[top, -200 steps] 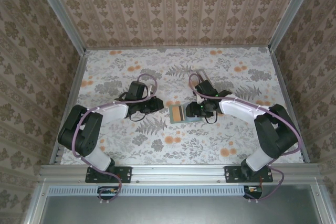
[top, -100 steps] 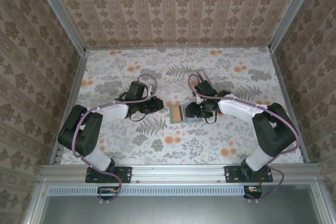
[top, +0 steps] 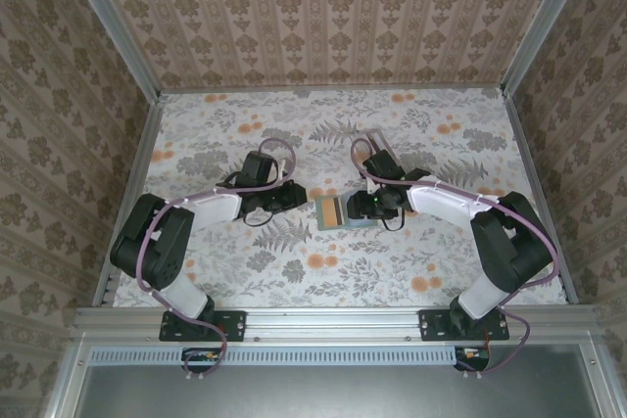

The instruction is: Put the credit cards into the card holder

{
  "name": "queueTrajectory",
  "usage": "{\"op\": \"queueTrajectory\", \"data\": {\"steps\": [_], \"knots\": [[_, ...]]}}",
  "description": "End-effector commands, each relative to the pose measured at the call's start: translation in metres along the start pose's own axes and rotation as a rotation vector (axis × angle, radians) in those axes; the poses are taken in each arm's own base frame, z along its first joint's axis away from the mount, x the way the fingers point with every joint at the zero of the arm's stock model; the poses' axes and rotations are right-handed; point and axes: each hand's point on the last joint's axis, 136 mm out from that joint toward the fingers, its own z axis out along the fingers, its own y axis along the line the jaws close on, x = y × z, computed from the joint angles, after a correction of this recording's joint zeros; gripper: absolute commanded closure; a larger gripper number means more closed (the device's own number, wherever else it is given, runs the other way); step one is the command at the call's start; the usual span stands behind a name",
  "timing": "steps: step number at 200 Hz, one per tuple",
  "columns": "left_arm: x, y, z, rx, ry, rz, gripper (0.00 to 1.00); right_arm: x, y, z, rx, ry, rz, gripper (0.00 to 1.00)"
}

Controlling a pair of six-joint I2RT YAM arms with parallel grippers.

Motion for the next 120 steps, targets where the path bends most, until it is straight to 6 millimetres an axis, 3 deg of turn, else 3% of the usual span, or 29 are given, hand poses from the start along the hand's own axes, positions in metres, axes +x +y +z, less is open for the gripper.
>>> {"op": "queueTrajectory", "data": {"steps": [1, 60, 120], "knots": [[-0.0029, -0.0067, 0.0027, 0.015, 0.003, 0.021, 0.82, 0.0076, -0.0103, -0.0009, 0.035, 0.019, -0.006, 0.44], [-0.0032, -0.0092, 0.0055, 0.017, 0.011, 0.026, 0.82, 0.0099, -0.0131, 0.0008, 0.043, 0.022, -0.008, 0.43], [-0.002, -0.0106, 0.0064, 0.015, 0.012, 0.028, 0.82, 0.0089, -0.0034, 0.0049, -0.015, 0.021, 0.004, 0.44]]}}
